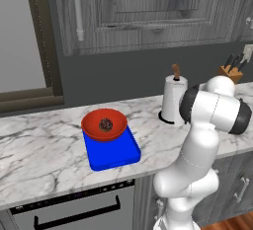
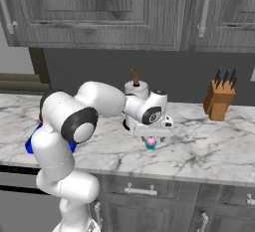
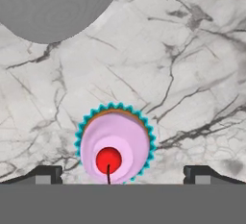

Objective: Place the bowl with cake and the cupcake onto the tray.

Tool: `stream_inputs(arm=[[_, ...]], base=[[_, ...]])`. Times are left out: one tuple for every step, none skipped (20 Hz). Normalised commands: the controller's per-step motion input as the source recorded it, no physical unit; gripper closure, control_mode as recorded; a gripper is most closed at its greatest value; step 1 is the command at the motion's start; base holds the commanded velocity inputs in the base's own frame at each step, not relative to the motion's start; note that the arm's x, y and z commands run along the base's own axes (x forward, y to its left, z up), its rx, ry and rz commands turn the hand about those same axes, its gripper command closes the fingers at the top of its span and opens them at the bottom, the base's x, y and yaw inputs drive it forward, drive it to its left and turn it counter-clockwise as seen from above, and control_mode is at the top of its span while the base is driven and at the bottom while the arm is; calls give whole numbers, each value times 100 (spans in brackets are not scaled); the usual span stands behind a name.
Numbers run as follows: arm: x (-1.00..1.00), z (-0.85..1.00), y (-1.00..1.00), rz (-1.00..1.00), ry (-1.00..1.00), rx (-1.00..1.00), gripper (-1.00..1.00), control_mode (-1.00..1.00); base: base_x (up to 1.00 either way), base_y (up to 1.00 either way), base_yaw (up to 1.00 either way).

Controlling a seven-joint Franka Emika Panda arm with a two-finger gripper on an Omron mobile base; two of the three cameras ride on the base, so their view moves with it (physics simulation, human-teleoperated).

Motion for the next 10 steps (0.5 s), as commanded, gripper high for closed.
stream_inputs(arm=[[0,-6,19,0,1,0,-100,-100],[0,-8,18,0,2,0,-100,-100],[0,-11,19,0,1,0,-100,-100],[1,-12,18,0,1,0,-100,-100],[3,-15,18,0,2,0,-100,-100],[9,-16,18,0,2,0,-100,-100],[12,-16,14,0,4,0,-100,-100],[11,-17,7,0,8,0,-100,-100],[10,-17,3,0,8,0,-100,-100],[8,-21,0,0,8,0,-100,-100]], base=[[0,0,0],[0,0,0],[0,0,0],[0,0,0],[0,0,0],[0,0,0],[0,0,0],[0,0,0],[0,0,0],[0,0,0]])
